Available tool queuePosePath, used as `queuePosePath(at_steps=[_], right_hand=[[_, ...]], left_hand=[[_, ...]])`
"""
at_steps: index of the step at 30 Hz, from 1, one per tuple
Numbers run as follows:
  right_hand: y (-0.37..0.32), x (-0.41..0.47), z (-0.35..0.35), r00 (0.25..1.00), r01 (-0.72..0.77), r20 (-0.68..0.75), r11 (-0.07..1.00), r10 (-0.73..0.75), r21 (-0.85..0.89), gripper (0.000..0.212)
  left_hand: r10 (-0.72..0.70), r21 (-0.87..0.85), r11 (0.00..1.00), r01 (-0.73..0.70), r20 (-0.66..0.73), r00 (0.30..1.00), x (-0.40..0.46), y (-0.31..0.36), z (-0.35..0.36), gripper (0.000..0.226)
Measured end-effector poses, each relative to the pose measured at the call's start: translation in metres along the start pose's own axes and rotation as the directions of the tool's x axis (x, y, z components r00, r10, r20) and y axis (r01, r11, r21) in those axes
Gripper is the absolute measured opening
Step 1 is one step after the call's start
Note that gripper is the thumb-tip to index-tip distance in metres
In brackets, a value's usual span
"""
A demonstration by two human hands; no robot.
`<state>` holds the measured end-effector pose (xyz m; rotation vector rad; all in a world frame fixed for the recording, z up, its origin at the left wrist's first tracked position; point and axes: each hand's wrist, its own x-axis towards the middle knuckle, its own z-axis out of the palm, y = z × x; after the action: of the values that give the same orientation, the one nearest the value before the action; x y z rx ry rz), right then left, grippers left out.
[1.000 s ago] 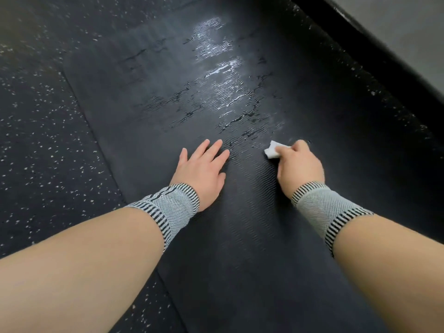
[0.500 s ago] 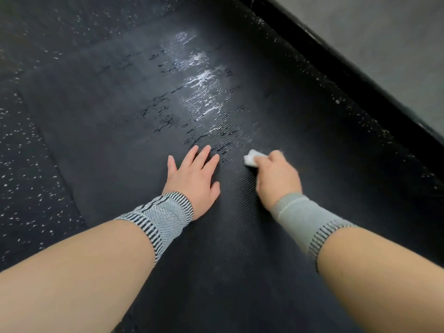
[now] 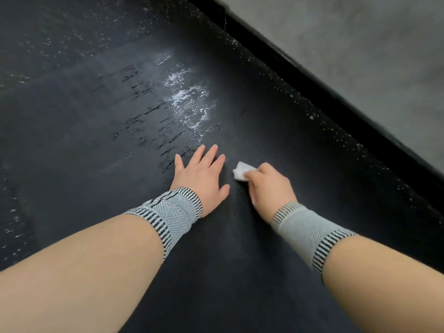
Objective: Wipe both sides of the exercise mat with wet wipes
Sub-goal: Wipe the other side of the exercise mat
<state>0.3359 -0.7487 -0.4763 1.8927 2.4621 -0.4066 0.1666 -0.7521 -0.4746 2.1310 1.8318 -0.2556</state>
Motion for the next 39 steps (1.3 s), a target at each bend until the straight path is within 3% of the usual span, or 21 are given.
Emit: queuePosePath(at_steps=[2, 4, 6, 8, 10, 14, 16, 19, 21, 23, 25, 27, 29, 30, 32, 34, 36, 37, 39], right_hand=[[-0.003, -0.013, 0.001, 0.982, 0.180, 0.046, 0.983, -0.181, 0.034, 0.026], [0.017, -0.004, -0.001, 0.972, 0.236, 0.008, 0.971, -0.236, 0.026, 0.023], [0.045, 0.017, -0.004, 0.993, 0.090, -0.068, 0.996, -0.092, -0.029, 0.023], [0.070, 0.036, -0.011, 0.970, -0.203, -0.136, 0.979, 0.203, 0.008, 0.027], [0.071, 0.043, -0.011, 0.941, -0.289, -0.170, 0.956, 0.293, 0.048, 0.029], [0.048, 0.025, -0.009, 0.997, 0.075, -0.031, 0.997, -0.075, -0.005, 0.029], [0.062, 0.031, -0.012, 0.991, 0.111, -0.079, 0.994, -0.112, -0.014, 0.026], [0.100, 0.059, -0.021, 0.974, -0.132, -0.194, 0.990, 0.121, -0.046, 0.027], [0.118, 0.074, -0.026, 0.906, -0.355, -0.247, 0.935, 0.344, 0.000, 0.031], [0.116, 0.079, -0.026, 0.852, -0.455, -0.268, 0.889, 0.450, 0.045, 0.031], [0.101, 0.075, -0.022, 0.896, -0.368, -0.248, 0.928, 0.369, 0.050, 0.030], [0.088, 0.063, -0.016, 0.963, -0.138, -0.226, 0.989, 0.149, 0.061, 0.028], [0.092, 0.060, -0.016, 0.973, 0.010, -0.229, 0.999, 0.002, 0.052, 0.026], [0.100, 0.066, -0.019, 0.970, 0.006, -0.244, 1.000, -0.001, 0.019, 0.027], [0.121, 0.085, -0.027, 0.952, -0.187, -0.254, 0.981, 0.170, -0.045, 0.030], [0.138, 0.104, -0.036, 0.864, -0.459, -0.239, 0.889, 0.443, -0.009, 0.032], [0.131, 0.110, -0.036, 0.821, -0.537, -0.203, 0.843, 0.533, 0.041, 0.033], [0.120, 0.108, -0.033, 0.853, -0.484, -0.202, 0.874, 0.481, 0.040, 0.034], [0.096, 0.093, -0.022, 0.955, -0.228, -0.191, 0.974, 0.225, 0.007, 0.031]], left_hand=[[-0.003, -0.010, 1.000, 0.003, 0.014, 1.000, 0.007, 0.007, 0.000, 0.074], [-0.017, -0.006, 1.000, 0.018, 0.049, 0.999, 0.012, 0.011, 0.000, 0.076], [-0.031, -0.004, 1.000, 0.031, 0.069, 0.997, 0.017, 0.012, -0.004, 0.077], [-0.035, -0.006, 0.999, 0.036, 0.053, 0.998, 0.021, 0.013, -0.011, 0.074], [-0.050, -0.009, 0.999, 0.050, 0.016, 0.999, 0.025, 0.015, -0.015, 0.070], [-0.114, -0.046, 0.992, 0.114, -0.011, 0.993, 0.032, 0.025, -0.017, 0.072], [-0.131, -0.063, 0.989, 0.131, 0.004, 0.991, 0.034, 0.026, -0.018, 0.074], [-0.131, -0.068, 0.989, 0.132, 0.012, 0.991, 0.035, 0.025, -0.019, 0.078], [-0.123, -0.060, 0.990, 0.125, 0.034, 0.992, 0.036, 0.025, -0.020, 0.081], [-0.120, -0.043, 0.992, 0.122, 0.053, 0.991, 0.040, 0.024, -0.024, 0.084], [-0.124, -0.039, 0.991, 0.127, 0.065, 0.990, 0.042, 0.023, -0.026, 0.087], [-0.125, -0.041, 0.991, 0.128, 0.062, 0.990, 0.043, 0.023, -0.026, 0.088], [-0.125, -0.039, 0.991, 0.128, 0.054, 0.991, 0.042, 0.023, -0.025, 0.087], [-0.127, -0.037, 0.991, 0.129, 0.052, 0.991, 0.042, 0.022, -0.025, 0.087], [-0.126, -0.028, 0.991, 0.128, 0.060, 0.990, 0.042, 0.023, -0.025, 0.087], [-0.125, -0.018, 0.992, 0.127, 0.065, 0.990, 0.043, 0.025, -0.026, 0.087], [-0.128, -0.016, 0.991, 0.130, 0.069, 0.989, 0.043, 0.024, -0.027, 0.087], [-0.130, -0.018, 0.991, 0.132, 0.070, 0.989, 0.043, 0.024, -0.027, 0.087], [-0.134, -0.030, 0.990, 0.136, 0.069, 0.989, 0.043, 0.024, -0.026, 0.086]])
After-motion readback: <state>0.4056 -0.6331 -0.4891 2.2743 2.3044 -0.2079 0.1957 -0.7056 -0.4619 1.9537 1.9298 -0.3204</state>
